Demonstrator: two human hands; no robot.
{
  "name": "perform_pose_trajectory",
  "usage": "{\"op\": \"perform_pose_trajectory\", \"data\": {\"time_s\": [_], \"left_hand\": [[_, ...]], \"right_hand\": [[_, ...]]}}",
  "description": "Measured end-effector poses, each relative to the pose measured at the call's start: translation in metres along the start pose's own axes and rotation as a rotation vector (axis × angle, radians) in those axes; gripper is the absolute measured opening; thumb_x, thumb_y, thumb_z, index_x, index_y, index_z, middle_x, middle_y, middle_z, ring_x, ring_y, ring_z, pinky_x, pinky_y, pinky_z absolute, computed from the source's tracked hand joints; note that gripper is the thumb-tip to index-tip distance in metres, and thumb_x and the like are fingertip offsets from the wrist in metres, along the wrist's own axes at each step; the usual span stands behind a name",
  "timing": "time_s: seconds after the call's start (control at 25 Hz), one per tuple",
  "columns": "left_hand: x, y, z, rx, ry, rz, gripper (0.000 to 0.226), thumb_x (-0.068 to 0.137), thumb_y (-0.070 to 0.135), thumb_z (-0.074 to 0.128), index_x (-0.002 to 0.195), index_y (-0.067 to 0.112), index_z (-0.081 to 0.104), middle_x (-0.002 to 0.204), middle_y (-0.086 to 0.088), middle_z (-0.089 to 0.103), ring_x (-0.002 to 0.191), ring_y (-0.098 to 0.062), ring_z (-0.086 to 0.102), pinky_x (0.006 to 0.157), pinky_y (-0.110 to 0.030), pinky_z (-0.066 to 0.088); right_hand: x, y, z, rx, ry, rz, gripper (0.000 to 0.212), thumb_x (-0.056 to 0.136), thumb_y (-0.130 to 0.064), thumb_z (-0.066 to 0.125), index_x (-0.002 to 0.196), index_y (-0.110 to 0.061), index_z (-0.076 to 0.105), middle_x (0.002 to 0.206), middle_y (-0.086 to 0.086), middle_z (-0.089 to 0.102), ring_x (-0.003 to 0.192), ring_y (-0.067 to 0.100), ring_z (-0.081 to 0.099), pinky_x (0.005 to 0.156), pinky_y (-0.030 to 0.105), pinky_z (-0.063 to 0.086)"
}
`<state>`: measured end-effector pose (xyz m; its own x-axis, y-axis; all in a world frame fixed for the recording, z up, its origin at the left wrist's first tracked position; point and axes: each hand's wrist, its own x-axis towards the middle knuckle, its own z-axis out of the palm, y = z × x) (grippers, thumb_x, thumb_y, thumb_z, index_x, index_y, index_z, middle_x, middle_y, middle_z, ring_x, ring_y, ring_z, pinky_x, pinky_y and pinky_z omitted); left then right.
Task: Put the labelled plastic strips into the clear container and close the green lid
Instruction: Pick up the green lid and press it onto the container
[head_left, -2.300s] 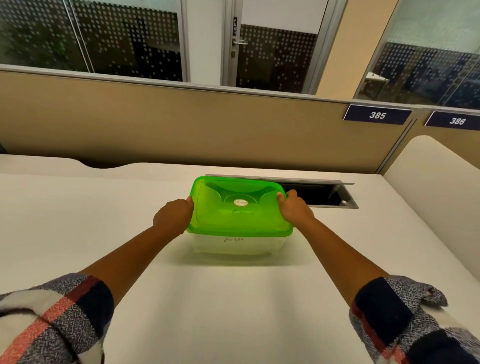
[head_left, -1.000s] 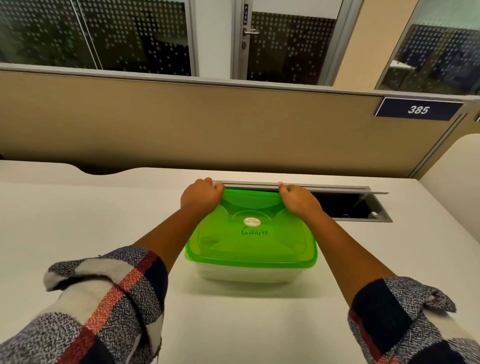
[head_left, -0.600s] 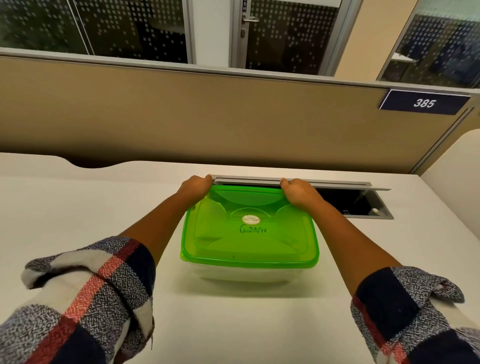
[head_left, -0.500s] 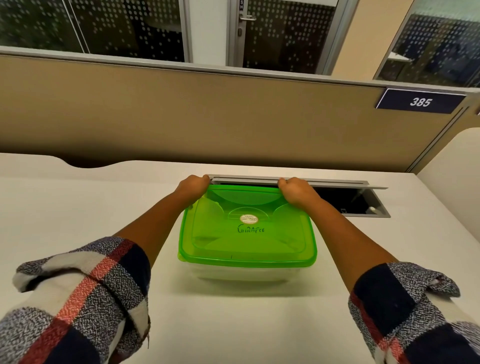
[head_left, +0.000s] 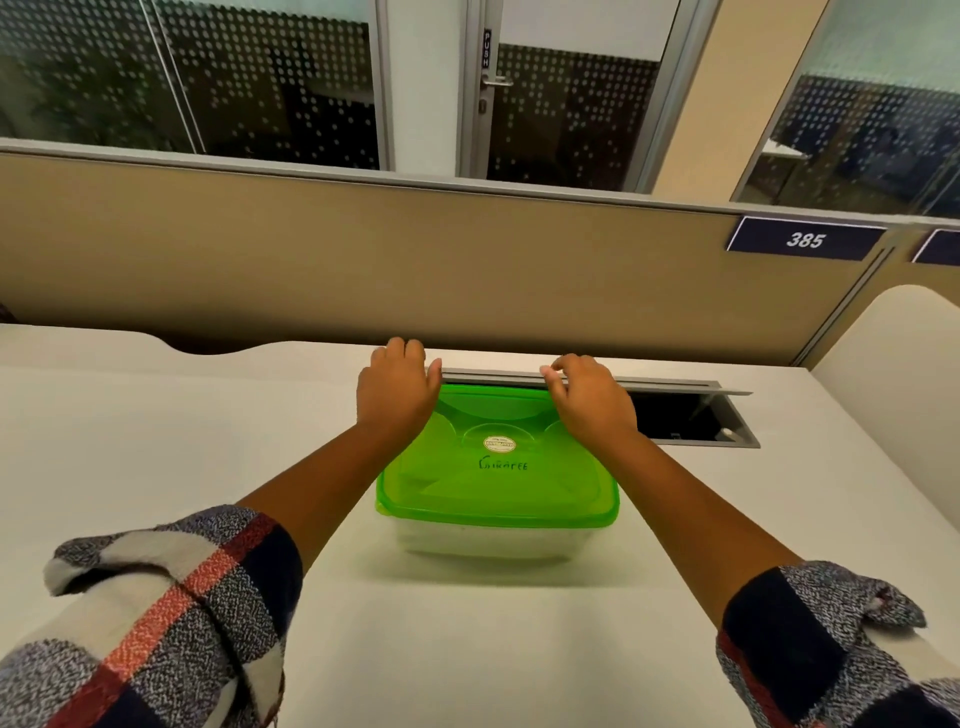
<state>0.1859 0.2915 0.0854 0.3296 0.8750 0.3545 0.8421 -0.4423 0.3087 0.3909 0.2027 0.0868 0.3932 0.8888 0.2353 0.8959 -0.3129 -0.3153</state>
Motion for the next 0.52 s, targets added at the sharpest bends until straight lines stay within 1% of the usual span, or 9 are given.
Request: {"op": "perform_pose_trajectory", "data": {"time_s": [0.12,0.2,0.28,0.32,0.36,0.4,0.48,0.52], "left_hand": [[-0.035,0.015,-0.023,-0.018,0.027,0.111,0.035,0.094,0.034,0.038,0.112,0.008,0.053,0.113,-0.014,0.058,0.103,-0.031,0.052,0.080,-0.040,0.043],[-0.065,0.022,-0.037,-0.035,0.032,0.164,0.037,0.093,0.034,0.039,0.118,0.009,0.051,0.119,-0.013,0.057,0.109,-0.029,0.051,0.087,-0.040,0.042],[-0.097,0.025,-0.048,-0.067,0.035,0.201,0.040,0.092,0.031,0.043,0.125,0.008,0.049,0.128,-0.014,0.055,0.118,-0.029,0.049,0.094,-0.041,0.040],[-0.113,0.025,-0.051,-0.083,0.035,0.217,0.042,0.092,0.030,0.045,0.127,0.007,0.049,0.130,-0.015,0.054,0.122,-0.030,0.048,0.098,-0.041,0.040],[-0.129,0.025,-0.054,-0.097,0.041,0.232,0.043,0.091,0.028,0.048,0.127,0.005,0.049,0.132,-0.015,0.054,0.123,-0.031,0.048,0.099,-0.042,0.041],[-0.147,0.024,-0.056,-0.109,0.053,0.243,0.043,0.089,0.026,0.052,0.126,0.004,0.051,0.131,-0.016,0.055,0.124,-0.032,0.050,0.099,-0.044,0.042],[-0.183,0.020,-0.054,-0.123,0.068,0.246,0.044,0.086,0.023,0.057,0.124,0.003,0.053,0.129,-0.017,0.058,0.122,-0.035,0.052,0.098,-0.046,0.044],[-0.199,0.017,-0.050,-0.123,0.064,0.239,0.044,0.087,0.025,0.055,0.124,0.003,0.053,0.129,-0.017,0.058,0.122,-0.035,0.052,0.098,-0.047,0.044]], "right_hand": [[-0.036,-0.014,-0.014,-0.015,0.003,-0.102,0.046,0.097,-0.042,0.037,0.128,-0.012,0.051,0.132,0.011,0.055,0.122,0.027,0.049,0.101,0.039,0.040],[-0.066,-0.023,-0.020,-0.042,0.004,-0.152,0.049,0.097,-0.043,0.036,0.134,-0.013,0.046,0.139,0.009,0.049,0.131,0.025,0.042,0.111,0.040,0.030],[-0.100,-0.030,-0.023,-0.060,-0.013,-0.166,0.052,0.097,-0.043,0.036,0.139,-0.015,0.039,0.147,0.007,0.041,0.140,0.022,0.031,0.117,0.041,0.016],[-0.117,-0.032,-0.023,-0.054,-0.005,-0.177,0.053,0.096,-0.043,0.038,0.141,-0.014,0.038,0.150,0.007,0.038,0.143,0.022,0.026,0.118,0.041,0.013],[-0.136,-0.033,-0.023,-0.035,0.016,-0.194,0.053,0.096,-0.041,0.040,0.141,-0.012,0.038,0.151,0.009,0.036,0.144,0.025,0.025,0.119,0.042,0.013],[-0.157,-0.036,-0.024,-0.009,0.047,-0.222,0.054,0.095,-0.039,0.042,0.140,-0.009,0.040,0.150,0.011,0.038,0.143,0.028,0.026,0.118,0.044,0.016],[-0.196,-0.038,-0.020,0.038,0.090,-0.275,0.056,0.094,-0.041,0.039,0.136,-0.004,0.045,0.144,0.015,0.045,0.137,0.034,0.036,0.112,0.049,0.029],[-0.214,-0.038,-0.015,0.049,0.091,-0.284,0.059,0.094,-0.044,0.035,0.135,-0.003,0.046,0.141,0.016,0.049,0.134,0.034,0.041,0.108,0.050,0.035]]}}
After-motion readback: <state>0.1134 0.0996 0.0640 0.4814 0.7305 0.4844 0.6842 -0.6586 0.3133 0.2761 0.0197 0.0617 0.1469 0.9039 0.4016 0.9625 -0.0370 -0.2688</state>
